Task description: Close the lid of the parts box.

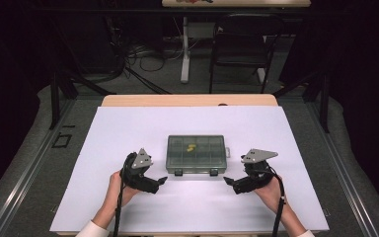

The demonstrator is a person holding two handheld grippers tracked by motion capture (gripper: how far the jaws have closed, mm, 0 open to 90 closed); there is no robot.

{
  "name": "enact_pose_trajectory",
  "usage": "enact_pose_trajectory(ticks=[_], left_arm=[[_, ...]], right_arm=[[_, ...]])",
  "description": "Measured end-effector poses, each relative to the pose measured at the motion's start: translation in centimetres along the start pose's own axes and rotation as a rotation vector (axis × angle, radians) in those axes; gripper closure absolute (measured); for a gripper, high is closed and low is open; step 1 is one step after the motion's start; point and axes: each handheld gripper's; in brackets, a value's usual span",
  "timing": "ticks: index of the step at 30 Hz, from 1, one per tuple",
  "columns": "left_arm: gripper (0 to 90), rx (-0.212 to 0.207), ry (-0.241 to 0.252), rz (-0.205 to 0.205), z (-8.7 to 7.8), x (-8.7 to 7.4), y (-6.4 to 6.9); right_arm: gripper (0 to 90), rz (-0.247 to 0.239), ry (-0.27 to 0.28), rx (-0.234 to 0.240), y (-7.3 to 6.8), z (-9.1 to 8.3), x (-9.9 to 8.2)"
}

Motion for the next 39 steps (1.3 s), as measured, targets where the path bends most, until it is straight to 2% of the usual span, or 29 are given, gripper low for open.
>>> enact_pose_trajectory(ticks=[3, 6, 15, 39], left_arm=[[1.9, -0.002, -0.002, 0.006, -0.3, -0.3, 0.5], [0.6, 0.018, -0.012, 0.020, -0.5, -0.7, 0.9], [0.0, 0.030, -0.024, 0.010, -1.3, -2.6, 1.3], [0.0, 0.080, -0.019, -0.019, -3.2, -6.1, 3.2]], right_arm=[[0.0, -0.011, -0.003, 0.001, -0.4, -0.2, -0.4], [0.0, -0.018, 0.003, -0.004, -0.6, -0.4, -0.7], [0.0, -0.037, 0.016, -0.028, -1.2, -1.5, -2.1], [0.0, -0.024, 0.033, -0.071, -2.0, -3.8, -5.3]])
Point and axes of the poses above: each handheld gripper's, and its own axes: z roughly forward along the jaws, x roughly out of its top, y roughly to its right
